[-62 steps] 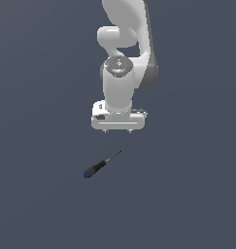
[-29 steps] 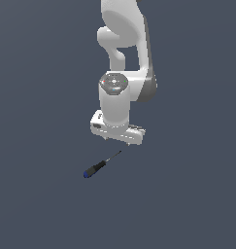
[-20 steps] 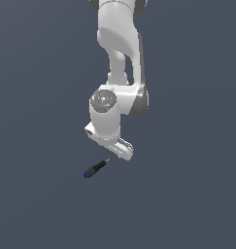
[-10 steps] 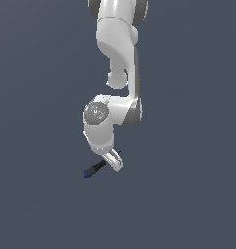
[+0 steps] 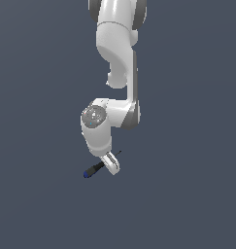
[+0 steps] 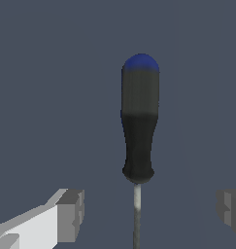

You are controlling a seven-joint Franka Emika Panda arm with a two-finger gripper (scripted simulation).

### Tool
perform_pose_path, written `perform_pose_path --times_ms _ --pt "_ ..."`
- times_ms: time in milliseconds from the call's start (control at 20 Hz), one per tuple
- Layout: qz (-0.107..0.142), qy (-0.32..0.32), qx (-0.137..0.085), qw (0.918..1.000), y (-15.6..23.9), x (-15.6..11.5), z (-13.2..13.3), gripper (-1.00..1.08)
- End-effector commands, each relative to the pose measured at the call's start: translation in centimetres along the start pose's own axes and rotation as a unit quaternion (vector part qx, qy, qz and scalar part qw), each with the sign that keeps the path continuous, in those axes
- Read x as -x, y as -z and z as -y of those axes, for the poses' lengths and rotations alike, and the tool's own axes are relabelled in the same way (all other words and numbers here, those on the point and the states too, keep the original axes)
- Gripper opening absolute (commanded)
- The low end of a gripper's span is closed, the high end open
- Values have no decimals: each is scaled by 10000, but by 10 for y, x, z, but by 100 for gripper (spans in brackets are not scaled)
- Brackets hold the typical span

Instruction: Pick up the object and move it to a goal position.

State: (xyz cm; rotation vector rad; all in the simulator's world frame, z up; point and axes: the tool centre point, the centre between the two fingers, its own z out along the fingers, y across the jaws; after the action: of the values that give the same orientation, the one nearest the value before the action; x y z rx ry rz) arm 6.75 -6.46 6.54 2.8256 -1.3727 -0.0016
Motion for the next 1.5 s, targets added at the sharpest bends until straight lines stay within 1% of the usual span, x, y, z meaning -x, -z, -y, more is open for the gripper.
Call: perform_pose_path --times_ms 0,200,500,800,850,1450 --pt "-1 0 -1 10000 -1 0 0 100" --pt "-1 -6 -2 10000 -13 0 0 100" --pt "-2 -24 -3 10000 -43 0 -1 100" --pt "-3 -27 -3 10000 -50 -1 0 100" --pt "-3 -27 -3 10000 -50 -1 0 -100" --pt "-3 -27 -3 10000 -49 0 0 -100"
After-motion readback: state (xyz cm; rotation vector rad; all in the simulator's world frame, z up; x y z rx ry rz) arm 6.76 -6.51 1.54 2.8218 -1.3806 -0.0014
